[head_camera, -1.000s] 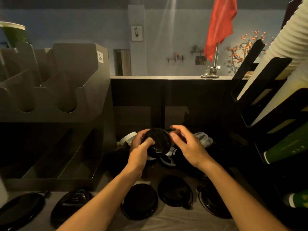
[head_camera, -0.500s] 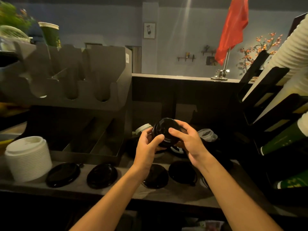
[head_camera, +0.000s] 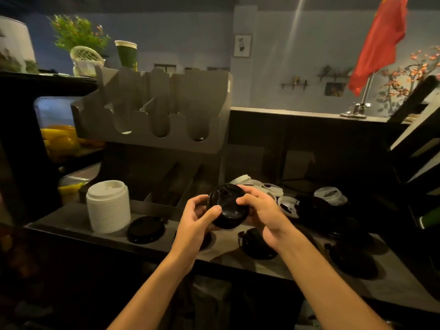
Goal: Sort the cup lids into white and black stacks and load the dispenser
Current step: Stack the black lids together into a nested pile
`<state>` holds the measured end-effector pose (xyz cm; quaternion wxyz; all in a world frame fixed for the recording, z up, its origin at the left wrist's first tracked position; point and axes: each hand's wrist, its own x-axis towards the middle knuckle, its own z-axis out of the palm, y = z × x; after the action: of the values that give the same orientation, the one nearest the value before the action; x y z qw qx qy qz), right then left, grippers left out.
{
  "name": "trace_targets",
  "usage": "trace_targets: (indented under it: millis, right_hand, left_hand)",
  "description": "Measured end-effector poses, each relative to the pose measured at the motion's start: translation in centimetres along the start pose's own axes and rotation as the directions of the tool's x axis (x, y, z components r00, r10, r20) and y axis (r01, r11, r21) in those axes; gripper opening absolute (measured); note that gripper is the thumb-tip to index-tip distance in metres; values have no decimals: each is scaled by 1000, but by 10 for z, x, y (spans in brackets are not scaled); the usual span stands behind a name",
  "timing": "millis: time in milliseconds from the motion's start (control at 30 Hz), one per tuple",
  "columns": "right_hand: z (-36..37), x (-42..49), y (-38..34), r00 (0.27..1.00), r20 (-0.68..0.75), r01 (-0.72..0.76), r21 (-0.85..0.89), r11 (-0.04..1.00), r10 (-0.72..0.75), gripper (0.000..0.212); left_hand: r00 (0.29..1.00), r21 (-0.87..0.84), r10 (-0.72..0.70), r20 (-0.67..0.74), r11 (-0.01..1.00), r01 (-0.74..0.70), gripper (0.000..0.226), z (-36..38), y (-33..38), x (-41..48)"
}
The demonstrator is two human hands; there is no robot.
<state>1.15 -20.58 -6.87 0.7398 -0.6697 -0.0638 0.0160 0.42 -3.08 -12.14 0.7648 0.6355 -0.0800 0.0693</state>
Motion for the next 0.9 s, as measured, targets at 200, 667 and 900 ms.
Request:
trace_targets:
  millis: [200, 667, 900]
  right_hand:
    - [27, 0, 14, 993, 112, -16, -135, 991, 31, 28]
    - [52, 4, 42, 991, -104, -106, -207, 973, 86, 14]
    - [61, 7, 52, 992, -126, -50, -545, 837, -23, 28]
  left_hand:
    - [998, 109, -28, -57, 993, 34, 48, -36, 8, -1]
    - [982, 529, 148, -122, 846, -62, 44, -52, -8, -17]
    - [977, 640, 167, -132, 767, -45, 50, -48, -17, -17]
